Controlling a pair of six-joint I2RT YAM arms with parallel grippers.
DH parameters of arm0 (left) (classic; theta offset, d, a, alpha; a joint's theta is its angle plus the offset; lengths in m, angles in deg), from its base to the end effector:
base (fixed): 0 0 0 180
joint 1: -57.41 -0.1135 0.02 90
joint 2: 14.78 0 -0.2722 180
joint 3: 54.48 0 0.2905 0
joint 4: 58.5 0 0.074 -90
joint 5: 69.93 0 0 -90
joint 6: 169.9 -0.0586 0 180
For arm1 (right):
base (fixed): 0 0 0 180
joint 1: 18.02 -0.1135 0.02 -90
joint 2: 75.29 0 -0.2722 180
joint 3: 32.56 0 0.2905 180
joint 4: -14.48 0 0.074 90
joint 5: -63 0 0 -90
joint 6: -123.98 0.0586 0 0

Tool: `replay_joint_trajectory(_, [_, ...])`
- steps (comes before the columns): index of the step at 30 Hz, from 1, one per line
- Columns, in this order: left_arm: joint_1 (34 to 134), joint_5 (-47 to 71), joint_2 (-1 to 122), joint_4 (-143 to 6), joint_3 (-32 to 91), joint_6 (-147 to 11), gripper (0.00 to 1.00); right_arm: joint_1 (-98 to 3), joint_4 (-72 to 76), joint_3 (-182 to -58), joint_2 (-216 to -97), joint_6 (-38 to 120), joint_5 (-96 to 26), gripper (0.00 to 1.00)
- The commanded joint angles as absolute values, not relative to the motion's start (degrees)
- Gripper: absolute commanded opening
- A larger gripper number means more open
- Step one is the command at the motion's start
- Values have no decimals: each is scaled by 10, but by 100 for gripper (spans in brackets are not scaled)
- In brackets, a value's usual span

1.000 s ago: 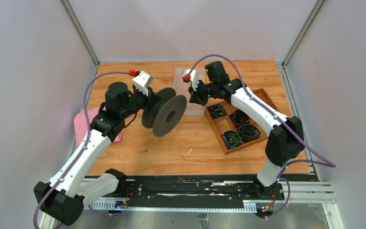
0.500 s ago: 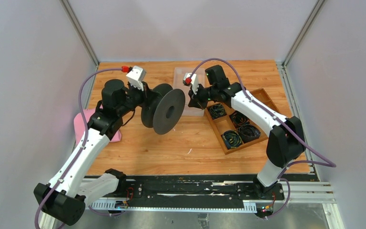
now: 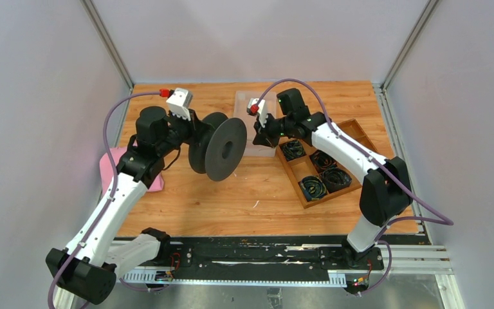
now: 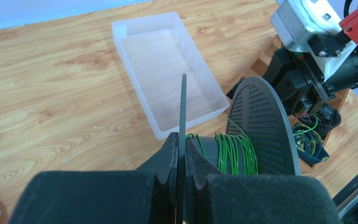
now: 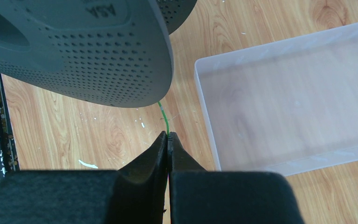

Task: Wrap the cables

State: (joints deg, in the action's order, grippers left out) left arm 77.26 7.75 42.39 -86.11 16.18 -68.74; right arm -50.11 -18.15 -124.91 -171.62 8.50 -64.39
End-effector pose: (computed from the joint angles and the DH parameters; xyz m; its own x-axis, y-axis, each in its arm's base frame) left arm 0.2612 -0.1076 0.3780 -0.3270 -0.0830 -0.9414 0.4720 0.8486 -0.2388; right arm 0.3510 0.2621 0.2920 -0.0969 -0.4642 -0.8804 -0.9712 0.2376 -0.0184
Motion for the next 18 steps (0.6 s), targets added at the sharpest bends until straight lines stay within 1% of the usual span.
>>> replay_joint_trajectory(1, [760, 107, 416, -836, 194, -672, 0, -493, -189, -1229, -1712, 88, -653, 1])
replay_joint_trajectory(12, [759, 156, 420, -856, 213, -643, 0, -495, -188, -1200, -1717, 108, -682, 1])
replay_joint_trajectory(18, [758, 192, 431, -867, 220, -620, 0, -502, -147, -1170, -1719, 148, -701, 1])
